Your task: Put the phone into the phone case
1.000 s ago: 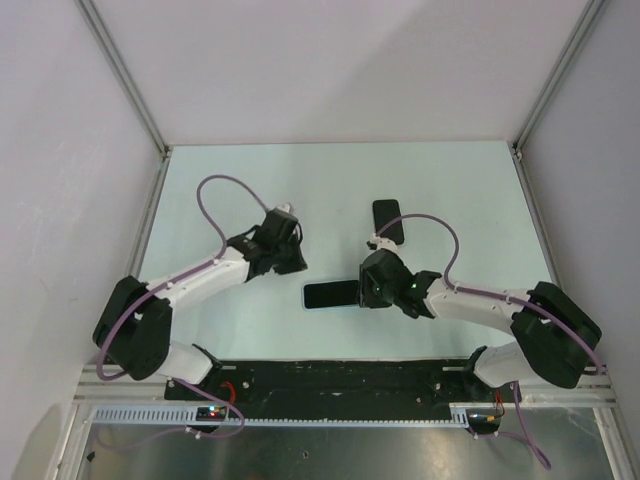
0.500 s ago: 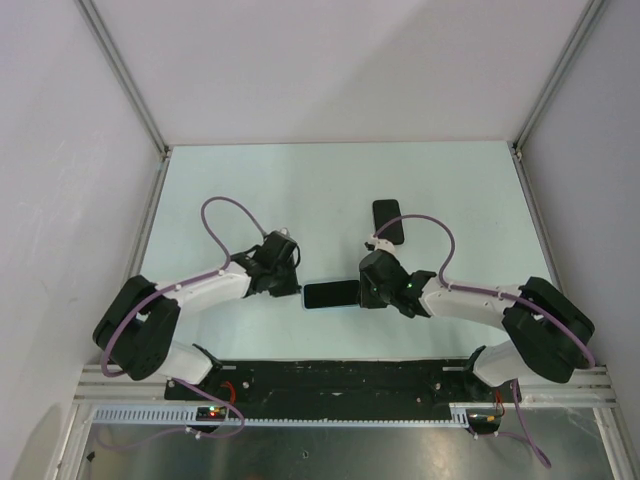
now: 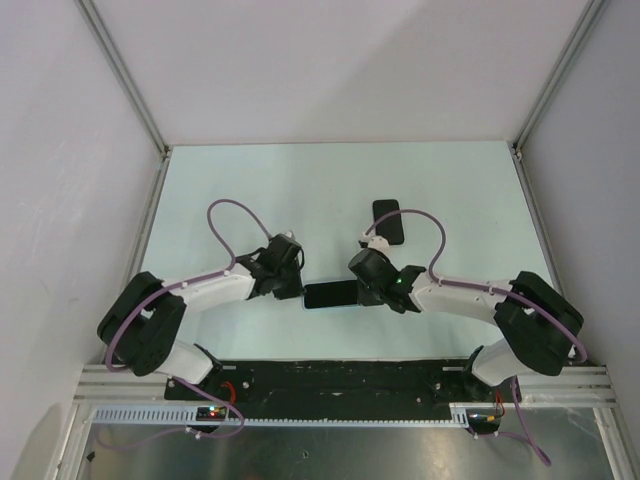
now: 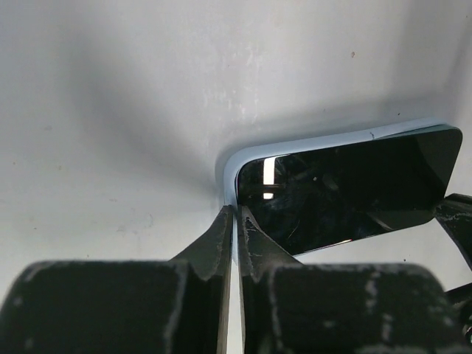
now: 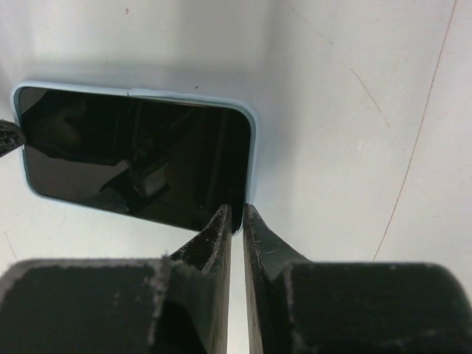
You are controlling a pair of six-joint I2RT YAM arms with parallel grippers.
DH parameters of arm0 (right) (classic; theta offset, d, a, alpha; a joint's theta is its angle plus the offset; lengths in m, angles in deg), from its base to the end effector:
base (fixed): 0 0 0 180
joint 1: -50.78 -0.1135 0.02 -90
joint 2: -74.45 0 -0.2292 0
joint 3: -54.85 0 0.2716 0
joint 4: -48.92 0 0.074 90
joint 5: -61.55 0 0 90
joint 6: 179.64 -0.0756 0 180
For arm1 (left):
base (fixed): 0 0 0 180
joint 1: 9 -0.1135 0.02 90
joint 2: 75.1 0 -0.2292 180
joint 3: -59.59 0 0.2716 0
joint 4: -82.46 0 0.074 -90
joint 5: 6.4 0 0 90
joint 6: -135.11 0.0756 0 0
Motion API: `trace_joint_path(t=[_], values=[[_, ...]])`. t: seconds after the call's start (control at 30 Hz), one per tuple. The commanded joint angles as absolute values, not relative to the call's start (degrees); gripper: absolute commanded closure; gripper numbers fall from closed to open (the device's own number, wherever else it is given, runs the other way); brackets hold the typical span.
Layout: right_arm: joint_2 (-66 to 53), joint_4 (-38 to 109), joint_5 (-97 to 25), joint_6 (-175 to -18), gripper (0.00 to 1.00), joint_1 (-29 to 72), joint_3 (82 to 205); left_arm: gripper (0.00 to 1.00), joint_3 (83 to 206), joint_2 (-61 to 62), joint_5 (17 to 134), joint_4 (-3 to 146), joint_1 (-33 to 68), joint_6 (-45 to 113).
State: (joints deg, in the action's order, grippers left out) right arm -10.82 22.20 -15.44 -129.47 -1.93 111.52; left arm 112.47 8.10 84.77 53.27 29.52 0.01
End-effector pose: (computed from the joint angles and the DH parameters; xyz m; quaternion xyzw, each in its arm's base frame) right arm 0.2096 0.2471 0.0905 -0.0728 0.9462 0.1392 0.2828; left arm 0.2382 -0.1876 0.0751 -0.0580 0.9630 -0.1679 0.2025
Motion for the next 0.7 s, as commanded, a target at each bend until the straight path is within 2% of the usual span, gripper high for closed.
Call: trace_joint_path(t=[0.0, 0.13, 0.47, 0.67], values=[[-15.7, 22.9, -14.9, -129.6, 0.9, -3.8, 113.7, 0.92, 113.1, 9.6, 84.2, 55.7, 30.2, -0.9], [-17.6, 22.8, -15.4, -130.0, 0.92, -4.4, 114.1, 0.93, 113.4, 10.4, 84.1, 56.1, 30.5, -1.0], [-20.2, 21.9, -16.9, -131.4, 0.92, -7.1, 113.9, 0.93, 114.0, 11.5, 84.1, 56.6, 30.9, -1.1], [-16.6, 23.1, -18.3, -132.0, 0.77, -6.0, 110.9, 0.93, 113.6, 11.0, 84.0, 56.8, 30.9, -1.1]])
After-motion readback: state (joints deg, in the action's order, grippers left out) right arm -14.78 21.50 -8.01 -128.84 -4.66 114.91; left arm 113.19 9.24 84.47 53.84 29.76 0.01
